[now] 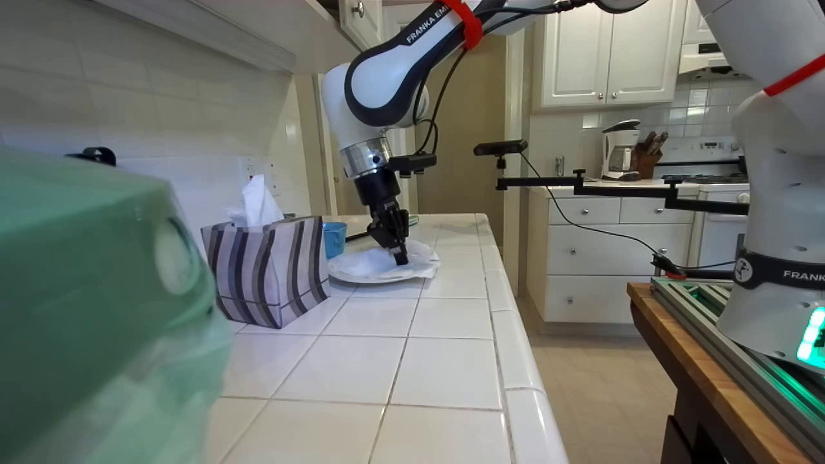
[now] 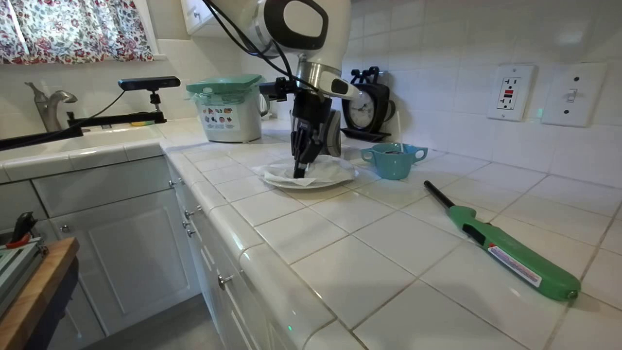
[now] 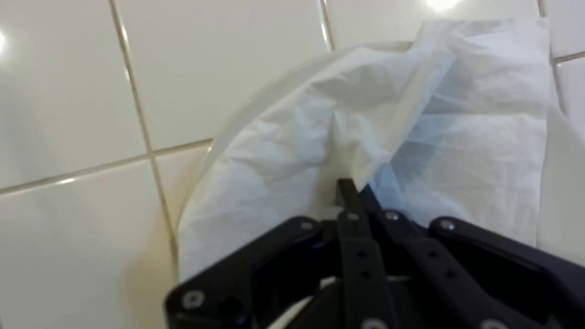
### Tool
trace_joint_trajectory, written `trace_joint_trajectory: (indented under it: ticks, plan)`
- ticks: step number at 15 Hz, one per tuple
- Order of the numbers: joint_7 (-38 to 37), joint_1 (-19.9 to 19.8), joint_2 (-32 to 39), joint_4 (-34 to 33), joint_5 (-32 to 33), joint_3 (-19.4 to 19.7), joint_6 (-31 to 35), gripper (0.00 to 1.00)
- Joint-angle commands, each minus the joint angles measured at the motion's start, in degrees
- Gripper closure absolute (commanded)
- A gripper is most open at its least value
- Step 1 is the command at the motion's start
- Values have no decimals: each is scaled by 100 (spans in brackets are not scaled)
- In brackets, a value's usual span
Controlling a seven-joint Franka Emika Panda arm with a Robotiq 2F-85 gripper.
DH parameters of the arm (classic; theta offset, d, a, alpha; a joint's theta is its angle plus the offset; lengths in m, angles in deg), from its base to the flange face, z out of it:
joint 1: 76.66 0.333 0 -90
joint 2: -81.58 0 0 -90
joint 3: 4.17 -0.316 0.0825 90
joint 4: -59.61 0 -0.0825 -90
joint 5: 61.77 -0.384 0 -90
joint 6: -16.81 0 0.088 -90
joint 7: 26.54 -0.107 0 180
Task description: Wipe the plate using the tissue
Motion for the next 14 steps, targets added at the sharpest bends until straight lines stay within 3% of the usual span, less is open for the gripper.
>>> trace_joint_trajectory:
  ticks: [1, 14]
  plan:
    - [62, -16, 36, -26, -51, 72, 34, 100]
    - [59, 81, 602, -777, 37, 133, 954, 100]
